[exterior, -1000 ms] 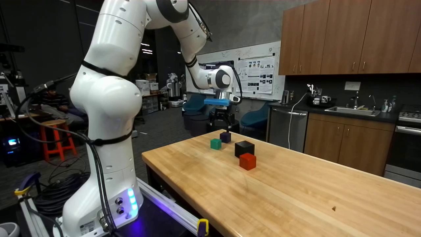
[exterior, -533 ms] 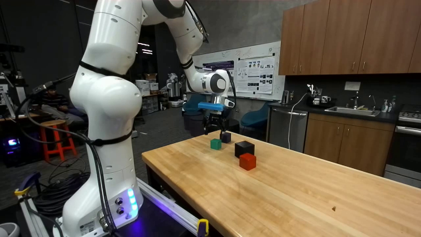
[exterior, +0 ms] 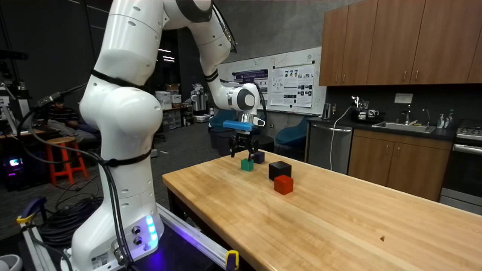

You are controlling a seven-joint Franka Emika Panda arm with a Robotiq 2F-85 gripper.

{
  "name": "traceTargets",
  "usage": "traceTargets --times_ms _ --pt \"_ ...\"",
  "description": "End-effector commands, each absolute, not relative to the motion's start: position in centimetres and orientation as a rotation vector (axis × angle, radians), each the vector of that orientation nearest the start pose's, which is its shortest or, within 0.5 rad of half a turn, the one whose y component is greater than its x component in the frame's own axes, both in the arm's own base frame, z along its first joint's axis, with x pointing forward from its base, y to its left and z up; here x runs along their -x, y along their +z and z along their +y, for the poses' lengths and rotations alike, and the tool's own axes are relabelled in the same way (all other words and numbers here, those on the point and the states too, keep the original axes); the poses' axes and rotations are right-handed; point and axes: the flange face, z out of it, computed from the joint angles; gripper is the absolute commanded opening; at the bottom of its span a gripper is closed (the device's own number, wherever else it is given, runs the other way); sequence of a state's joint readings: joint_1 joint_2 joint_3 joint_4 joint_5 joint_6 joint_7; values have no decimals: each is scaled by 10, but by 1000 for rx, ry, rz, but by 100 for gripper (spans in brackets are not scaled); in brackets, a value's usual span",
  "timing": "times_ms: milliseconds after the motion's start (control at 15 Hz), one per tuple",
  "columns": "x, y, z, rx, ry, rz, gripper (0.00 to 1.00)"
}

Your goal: Take the purple block off of the green block then put the green block on the orange block

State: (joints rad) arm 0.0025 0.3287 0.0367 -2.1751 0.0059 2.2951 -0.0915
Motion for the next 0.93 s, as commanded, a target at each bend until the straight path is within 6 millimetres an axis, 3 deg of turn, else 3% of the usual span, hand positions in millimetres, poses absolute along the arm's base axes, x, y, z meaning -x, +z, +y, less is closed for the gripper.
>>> traceTargets --times_ms 0,600,733,867 --pt "-538 219 18 3096 316 -209 100" --pt "-549 203 19 3101 319 -215 100" --pt "-552 201 20 3104 318 -214 74" --pt "-554 203 20 3105 317 -213 62"
